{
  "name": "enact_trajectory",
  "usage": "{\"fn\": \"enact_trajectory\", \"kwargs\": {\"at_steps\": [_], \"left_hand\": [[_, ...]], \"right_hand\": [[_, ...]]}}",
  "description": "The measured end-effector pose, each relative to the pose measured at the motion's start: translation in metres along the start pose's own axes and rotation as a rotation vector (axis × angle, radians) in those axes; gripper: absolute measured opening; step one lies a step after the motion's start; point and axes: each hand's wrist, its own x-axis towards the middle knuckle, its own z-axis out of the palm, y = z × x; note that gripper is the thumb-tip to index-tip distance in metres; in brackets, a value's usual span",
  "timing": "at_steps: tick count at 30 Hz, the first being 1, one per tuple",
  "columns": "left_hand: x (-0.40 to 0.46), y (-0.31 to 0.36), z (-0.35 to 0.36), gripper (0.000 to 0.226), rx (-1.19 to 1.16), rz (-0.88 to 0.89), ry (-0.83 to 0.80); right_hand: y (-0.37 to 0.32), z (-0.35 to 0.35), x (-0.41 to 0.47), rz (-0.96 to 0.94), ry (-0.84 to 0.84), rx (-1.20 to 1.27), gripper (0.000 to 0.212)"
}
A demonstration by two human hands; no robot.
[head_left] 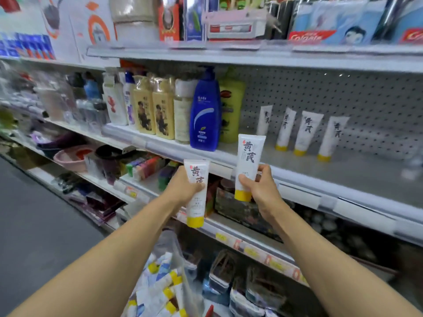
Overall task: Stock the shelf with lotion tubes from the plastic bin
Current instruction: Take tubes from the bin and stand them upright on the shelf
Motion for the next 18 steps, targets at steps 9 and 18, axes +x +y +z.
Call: {"fn": "enact_trajectory", "kwargs": {"at_steps": [9,18], "left_hand": [[0.015,0.082,0.079,0.035,-0.037,0.202,-0.082],[0.041,0.146,0.179,0.04,-0.166,0.277,-0.209]], "right_hand": [[-0.032,-0.114,0.007,-0.109,0.166,-0.177,0.048],[-0.037,-0.225,0.045,-0.105,0.377,-0.238,0.039]]}}
